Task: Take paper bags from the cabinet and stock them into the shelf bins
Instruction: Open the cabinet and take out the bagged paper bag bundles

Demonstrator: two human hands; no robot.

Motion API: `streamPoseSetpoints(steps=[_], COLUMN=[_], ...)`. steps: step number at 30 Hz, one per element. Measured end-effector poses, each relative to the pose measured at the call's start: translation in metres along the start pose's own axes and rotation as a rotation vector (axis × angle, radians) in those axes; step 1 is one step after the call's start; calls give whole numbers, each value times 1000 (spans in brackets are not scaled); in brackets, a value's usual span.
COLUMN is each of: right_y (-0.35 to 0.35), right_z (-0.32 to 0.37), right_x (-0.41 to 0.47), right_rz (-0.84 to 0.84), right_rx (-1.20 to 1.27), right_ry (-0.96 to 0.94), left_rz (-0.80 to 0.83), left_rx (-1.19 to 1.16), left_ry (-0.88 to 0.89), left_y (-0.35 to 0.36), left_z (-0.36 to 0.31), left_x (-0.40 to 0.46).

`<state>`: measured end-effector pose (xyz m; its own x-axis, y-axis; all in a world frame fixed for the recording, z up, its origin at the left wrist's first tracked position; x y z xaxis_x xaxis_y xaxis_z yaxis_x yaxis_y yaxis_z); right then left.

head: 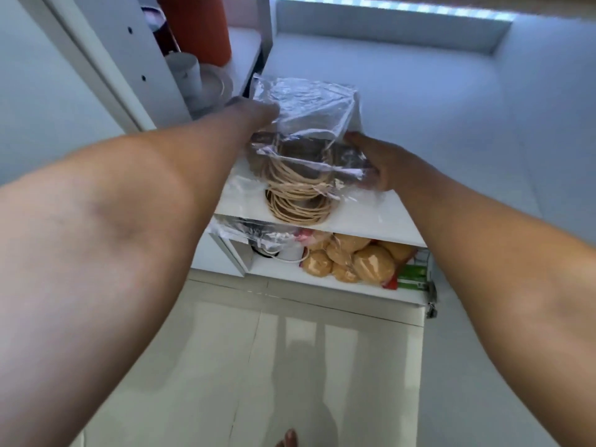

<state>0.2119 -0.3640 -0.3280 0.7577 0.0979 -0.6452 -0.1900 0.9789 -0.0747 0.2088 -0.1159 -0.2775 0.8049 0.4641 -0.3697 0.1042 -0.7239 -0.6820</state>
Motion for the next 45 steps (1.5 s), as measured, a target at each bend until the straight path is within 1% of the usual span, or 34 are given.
streamPoseSetpoints(steps=[3,5,8,11,14,16,18,21,23,26,28,30,34,37,41,43,45], right_y=[-13,-19,-19,-20,-19,-19,-19,-19,-14,4,24,47,97,137,173,184,193], right_z=[-27,-45,-80,-112,-140,-160,-170,-166,-158,-136,-114,-91,-38,11,77,108,136], right_x=[-23,-48,-84,-122,-164,-189,-213,-247,-268,-294,-308,-319,-336,-354,-380,-391,-395], right_rz=[9,30,97,103,93,93,85,75,88,126,165,230,335,435,512,525,554], right_rx=[4,-6,-10,6,118,176,162,110,66,-29,-96,-146,-236,-242,-278,-309,-329], right_ry=[114,165,260,291,316,344,358,343,338,303,250,199,62,-38,-161,-231,-288], left_rz=[136,209,311,407,508,529,560,620,605,534,450,403,273,160,39,0,-44], left_rx=[17,-14,-139,-245,-354,-352,-336,-382,-400,-421,-496,-535,-545,-531,-523,-522,-527], left_ry=[-17,-133,-289,-359,-439,-474,-511,-629,-663,-674,-625,-578,-484,-404,-287,-260,-274], left_y=[12,25,43,50,54,48,40,27,12,-17,-50,-79,-156,-215,-281,-309,-332], left_z=[4,25,59,79,102,113,120,133,144,157,148,135,113,98,65,53,42], left_x=[-40,-71,-110,-156,-205,-237,-270,-319,-345,-376,-397,-409,-429,-436,-449,-449,-449])
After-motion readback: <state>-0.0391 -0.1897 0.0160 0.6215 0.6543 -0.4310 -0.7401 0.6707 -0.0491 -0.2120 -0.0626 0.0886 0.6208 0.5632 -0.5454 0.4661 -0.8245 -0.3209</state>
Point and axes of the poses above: each hand's wrist, its own x-axis towards the middle knuckle, its own y-axis out of the palm, z = x × y, the point moved 8 cm from there along x, towards the middle knuckle, and after that the axes turned 2 degrees about -z, right-handed, at the moved point
